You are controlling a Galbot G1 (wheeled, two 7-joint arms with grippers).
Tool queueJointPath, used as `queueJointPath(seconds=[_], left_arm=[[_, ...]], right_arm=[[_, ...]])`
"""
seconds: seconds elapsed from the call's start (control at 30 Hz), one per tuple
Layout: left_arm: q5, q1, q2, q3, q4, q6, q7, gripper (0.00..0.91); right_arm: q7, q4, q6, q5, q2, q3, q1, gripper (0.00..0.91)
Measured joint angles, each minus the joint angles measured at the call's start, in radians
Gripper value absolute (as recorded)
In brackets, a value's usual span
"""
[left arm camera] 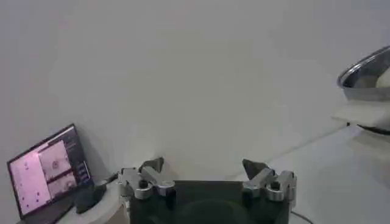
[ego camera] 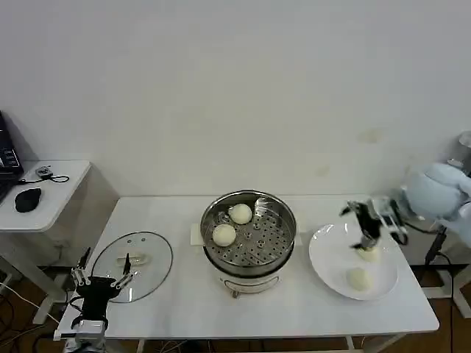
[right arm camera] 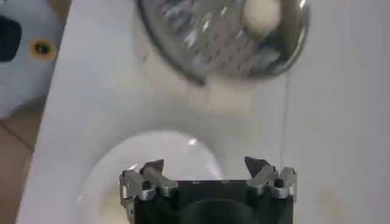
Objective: Take steamed baozi put them in steamer then cover it.
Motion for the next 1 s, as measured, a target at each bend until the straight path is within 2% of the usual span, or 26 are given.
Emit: queueJointPath(seconds=[0.3,0.63,1.0], left_arm=[[0.009,0.0,-0.012,0.004,0.01,-0.001,-0.001,0.907],[0.013,0.01,-0.022,-0.015,0.017,0.001,-0.002,0.907],[0.013,0.012,-0.023,-0.027,0.024,0.001,-0.003,0.907]], right_arm=[[0.028,-0.039,0.037,-0.104,-0.025,0.148,-0.25,0.907],[0.039,-0.119,0.048,-0.171,0.062,0.246,-0.421,0.907],[0.056,-0.206,0.047,-0.211,0.142,0.307,-0.504,0.907]])
